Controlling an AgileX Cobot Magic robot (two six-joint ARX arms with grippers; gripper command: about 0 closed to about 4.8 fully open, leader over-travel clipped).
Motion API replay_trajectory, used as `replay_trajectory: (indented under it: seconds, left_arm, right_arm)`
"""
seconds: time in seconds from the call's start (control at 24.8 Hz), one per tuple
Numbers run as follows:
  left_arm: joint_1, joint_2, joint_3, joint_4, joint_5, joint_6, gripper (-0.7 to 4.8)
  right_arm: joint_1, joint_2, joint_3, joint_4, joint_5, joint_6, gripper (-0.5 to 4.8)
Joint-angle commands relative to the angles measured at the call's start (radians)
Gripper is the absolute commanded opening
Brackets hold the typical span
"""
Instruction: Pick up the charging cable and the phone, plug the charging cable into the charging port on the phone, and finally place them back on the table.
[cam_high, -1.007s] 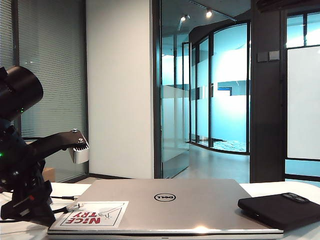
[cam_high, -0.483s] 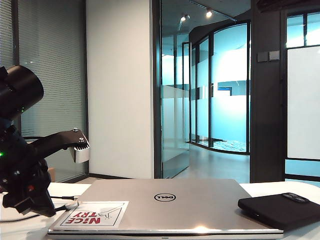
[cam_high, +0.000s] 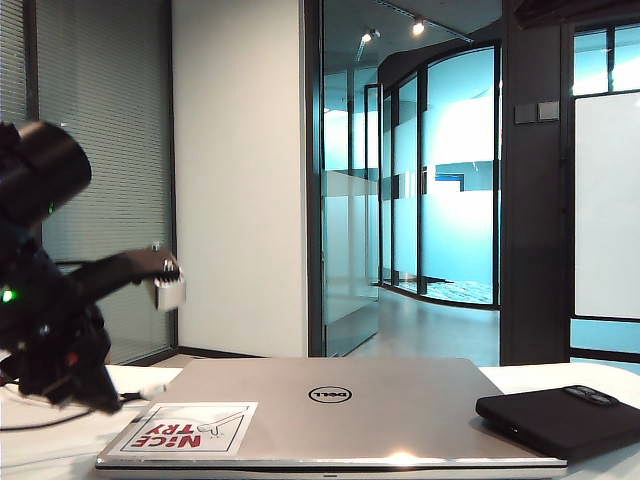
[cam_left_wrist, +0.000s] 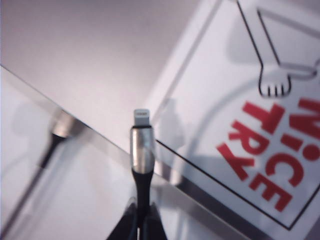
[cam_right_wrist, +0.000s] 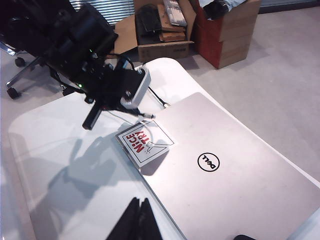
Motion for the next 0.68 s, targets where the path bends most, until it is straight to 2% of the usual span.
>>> replay_trajectory:
  seconds: [0.04,0.16,0.28,0.32,0.44,0.68]
  left_arm:
    - [0.000,-0.055,0.020,-0.008,0.011,-0.030,-0.08]
    - [0.000,-0.107,0.041,-0.043,0.011,-0.092,-0.08]
    - [-0.014,-0.159,0.074,-0.083,0.011,-0.201,-0.08]
    - [-0.039,-0.190,0.096,-0.096,0.011,-0.269,-0.08]
    - [-0.095,-0.226,0.124,-0.093,0.011,-0.353,-0.08]
    - [-0.228,-0.267,0.176,-0.056,0.011,-0.599,-0.08]
  right_arm:
    - [-0.001,0.000,0.008,0.018,0.003,-0.002,-0.05]
    - [-0.001,0.001,0.008,0.019,0.006,0.007,-0.05]
    - [-0.001,0.002,0.008,0.020,0.028,0.034,-0.06]
    - [-0.001,0.002,0.008,0.026,0.066,0.086,-0.06]
    - [-0.001,0.005,0.008,0.037,0.127,0.155,-0.05]
    - [-0.002,0.027,0.008,0.040,0.204,0.373,-0.06]
